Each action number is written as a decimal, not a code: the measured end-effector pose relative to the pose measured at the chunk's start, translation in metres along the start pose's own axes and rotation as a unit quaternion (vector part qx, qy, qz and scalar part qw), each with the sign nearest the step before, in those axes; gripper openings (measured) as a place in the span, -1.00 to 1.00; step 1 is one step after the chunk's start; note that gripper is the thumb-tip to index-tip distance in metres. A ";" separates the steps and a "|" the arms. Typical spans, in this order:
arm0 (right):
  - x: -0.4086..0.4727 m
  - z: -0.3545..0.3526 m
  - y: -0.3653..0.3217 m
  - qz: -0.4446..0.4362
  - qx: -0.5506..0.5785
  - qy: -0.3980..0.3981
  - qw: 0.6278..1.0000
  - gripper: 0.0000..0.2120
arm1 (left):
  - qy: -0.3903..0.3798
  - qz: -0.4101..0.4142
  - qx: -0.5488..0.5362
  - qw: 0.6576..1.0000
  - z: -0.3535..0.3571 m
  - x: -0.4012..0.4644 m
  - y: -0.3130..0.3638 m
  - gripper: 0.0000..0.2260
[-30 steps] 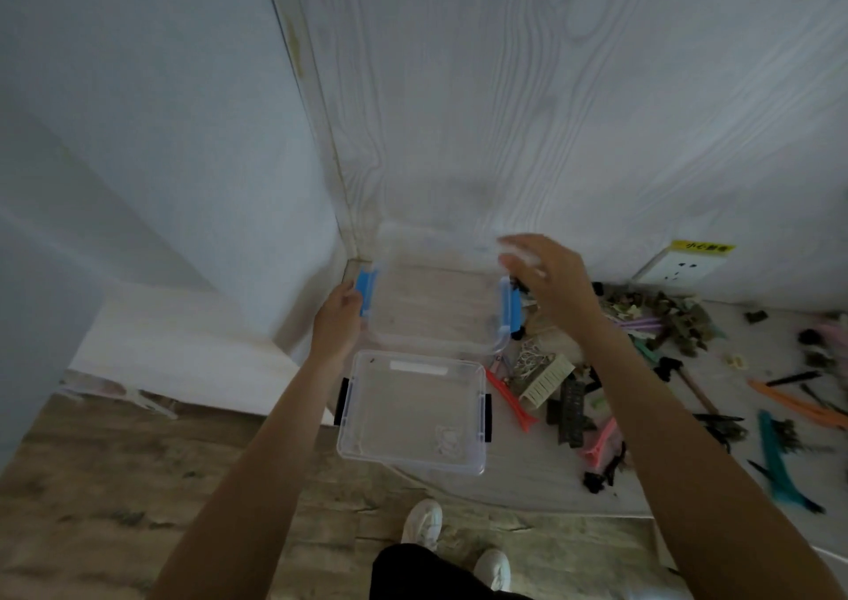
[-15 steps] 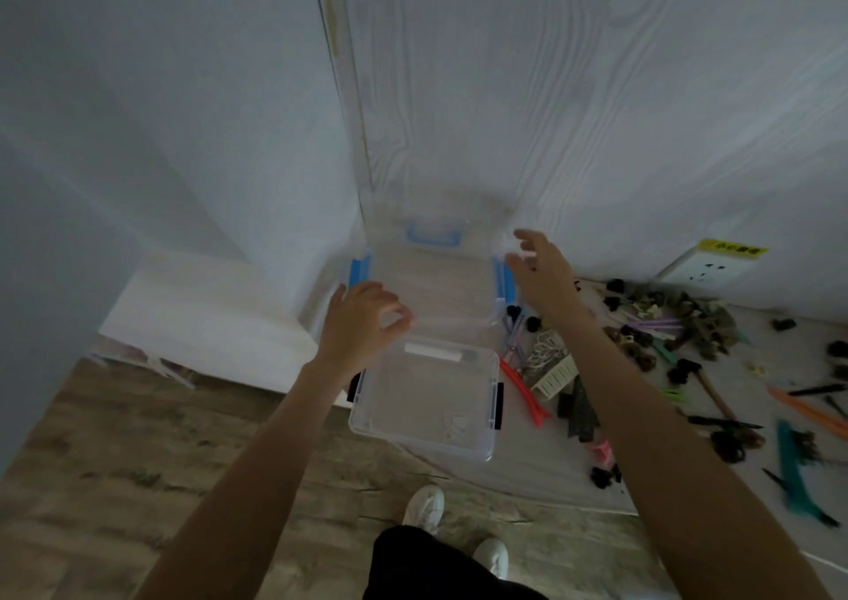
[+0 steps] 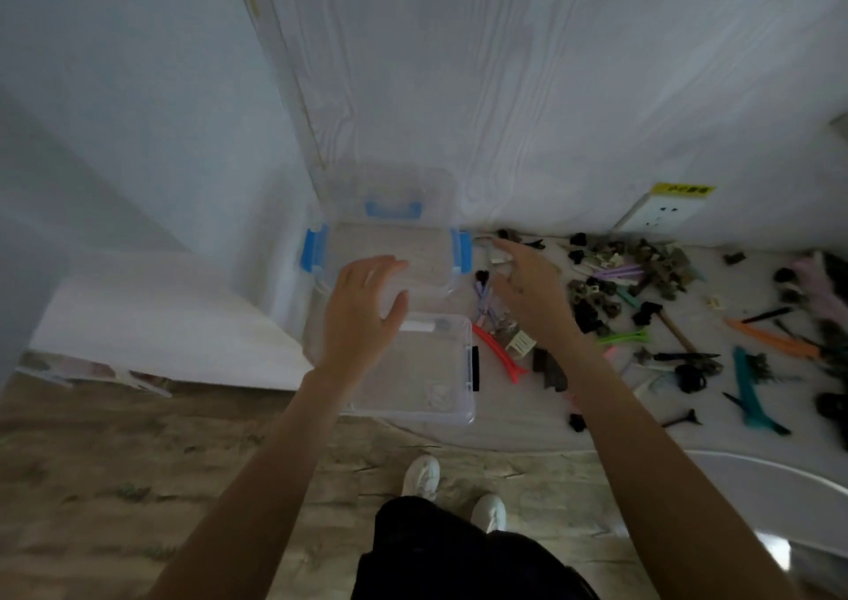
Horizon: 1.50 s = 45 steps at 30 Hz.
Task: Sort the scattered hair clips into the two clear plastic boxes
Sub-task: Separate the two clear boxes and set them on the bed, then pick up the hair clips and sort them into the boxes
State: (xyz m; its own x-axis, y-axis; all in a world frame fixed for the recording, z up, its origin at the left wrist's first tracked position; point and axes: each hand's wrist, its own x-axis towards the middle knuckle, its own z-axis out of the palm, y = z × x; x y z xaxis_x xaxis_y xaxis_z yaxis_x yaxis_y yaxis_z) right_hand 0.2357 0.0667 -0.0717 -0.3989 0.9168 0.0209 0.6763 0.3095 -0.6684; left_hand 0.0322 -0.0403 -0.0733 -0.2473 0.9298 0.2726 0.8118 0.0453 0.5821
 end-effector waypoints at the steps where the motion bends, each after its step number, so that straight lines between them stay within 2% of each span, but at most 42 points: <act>1: -0.014 -0.005 0.011 -0.031 -0.051 0.028 0.998 -0.63 | 0.004 0.009 -0.026 1.000 0.004 -0.004 0.017 -0.69; 3: -0.043 -0.010 0.037 -0.065 -0.133 0.053 0.988 -0.62 | -0.020 0.026 -0.079 0.996 0.014 -0.013 0.047 -0.71; 5: -0.073 -0.013 0.059 -0.050 -0.189 0.051 0.979 -0.62 | -0.087 0.045 -0.134 0.986 0.032 -0.025 0.078 -0.71; 9: -0.113 -0.010 0.090 0.002 -0.257 -0.025 0.966 -0.55 | -0.194 0.059 -0.139 0.969 0.083 -0.048 0.118 -0.60; 11: -0.118 -0.007 0.107 0.007 -0.279 -0.059 0.958 -0.46 | -0.211 0.028 -0.102 0.972 0.106 -0.051 0.122 -0.50; 14: -0.115 -0.015 0.128 -0.012 -0.286 -0.089 0.954 -0.30 | -0.193 -0.037 -0.002 0.981 0.138 -0.049 0.117 -0.45; 19: -0.087 -0.044 0.158 -0.020 -0.272 -0.128 0.954 -0.23 | -0.186 -0.186 0.079 0.962 0.168 -0.039 0.116 -0.36; 22: -0.070 -0.054 0.173 -0.043 -0.262 -0.124 0.956 -0.32 | -0.178 -0.247 0.105 0.947 0.176 -0.032 0.110 -0.32; 25: -0.061 -0.059 0.183 -0.071 -0.250 -0.137 0.956 -0.39 | -0.195 -0.240 0.135 0.941 0.189 -0.027 0.107 -0.29; 27: -0.060 -0.059 0.185 -0.085 -0.233 -0.138 0.959 -0.39 | -0.203 -0.227 0.107 0.947 0.194 -0.028 0.107 -0.32; 32: -0.061 -0.064 0.167 -0.128 -0.165 -0.103 0.973 -0.43 | -0.197 -0.107 0.039 0.974 0.188 -0.030 0.119 -0.40; 36: -0.061 -0.045 0.137 -0.218 -0.156 -0.110 0.957 -0.48 | -0.213 -0.047 0.117 0.969 0.171 -0.046 0.105 -0.50; 39: -0.059 -0.026 0.125 -0.251 -0.211 -0.123 0.937 -0.50 | -0.255 -0.064 0.189 0.946 0.166 -0.071 0.096 -0.52; 43: -0.055 -0.007 0.117 -0.260 -0.247 -0.155 0.921 -0.55 | -0.268 -0.103 0.236 0.928 0.156 -0.098 0.098 -0.53; 45: -0.049 -0.001 0.107 -0.266 -0.246 -0.160 0.918 -0.59 | -0.251 -0.101 0.249 0.930 0.150 -0.100 0.095 -0.48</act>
State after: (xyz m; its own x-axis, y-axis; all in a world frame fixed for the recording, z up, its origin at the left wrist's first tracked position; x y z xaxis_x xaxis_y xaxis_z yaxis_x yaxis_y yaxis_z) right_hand 0.3288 0.0548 -0.1434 -0.8625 0.5055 -0.0243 0.4990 0.8412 -0.2082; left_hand 0.2134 -0.0741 -0.1600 -0.2443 0.9320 -0.2679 0.9510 0.2843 0.1217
